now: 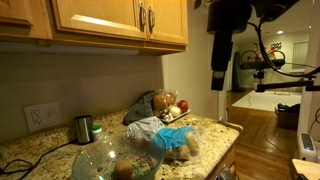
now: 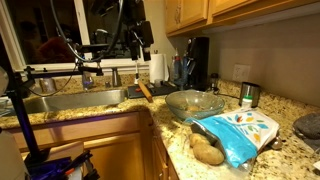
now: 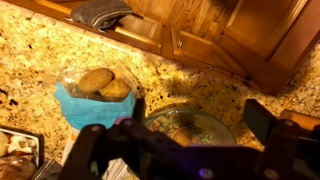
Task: Put a potato in the bowl
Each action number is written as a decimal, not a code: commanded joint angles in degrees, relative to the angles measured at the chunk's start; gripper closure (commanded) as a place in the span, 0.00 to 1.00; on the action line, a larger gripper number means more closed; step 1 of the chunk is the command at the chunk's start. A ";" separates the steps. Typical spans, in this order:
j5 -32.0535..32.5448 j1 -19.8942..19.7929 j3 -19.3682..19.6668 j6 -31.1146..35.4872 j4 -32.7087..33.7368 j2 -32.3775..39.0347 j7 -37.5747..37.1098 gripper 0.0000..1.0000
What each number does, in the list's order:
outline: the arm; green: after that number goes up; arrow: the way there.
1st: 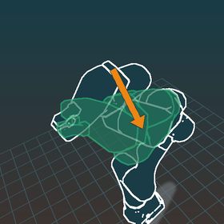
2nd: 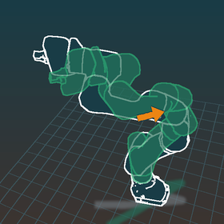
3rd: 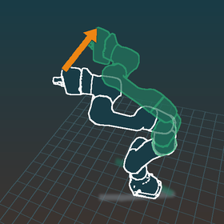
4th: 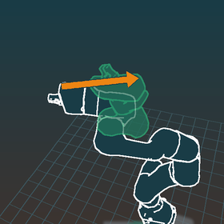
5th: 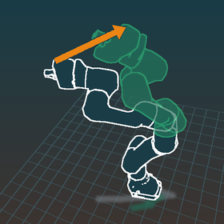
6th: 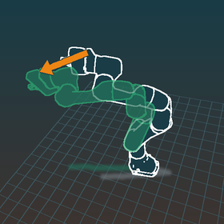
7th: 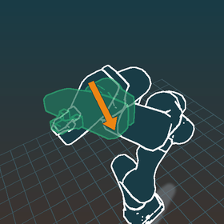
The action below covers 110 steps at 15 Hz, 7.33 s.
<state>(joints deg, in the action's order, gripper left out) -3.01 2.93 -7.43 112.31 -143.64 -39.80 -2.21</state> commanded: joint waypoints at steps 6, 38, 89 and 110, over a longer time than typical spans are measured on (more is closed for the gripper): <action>1.66 0.06 0.62 2.33 -0.61 0.57 -0.51 0.00; 11.03 -15.06 1.66 25.06 -8.83 12.07 -18.85 0.00; 4.72 -12.14 13.39 54.16 -5.84 41.54 -25.81 0.00; -2.13 -10.37 14.66 51.74 4.04 52.47 -22.38 0.00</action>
<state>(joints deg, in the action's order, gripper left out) -1.60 -8.61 6.55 165.33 -141.80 10.75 -26.75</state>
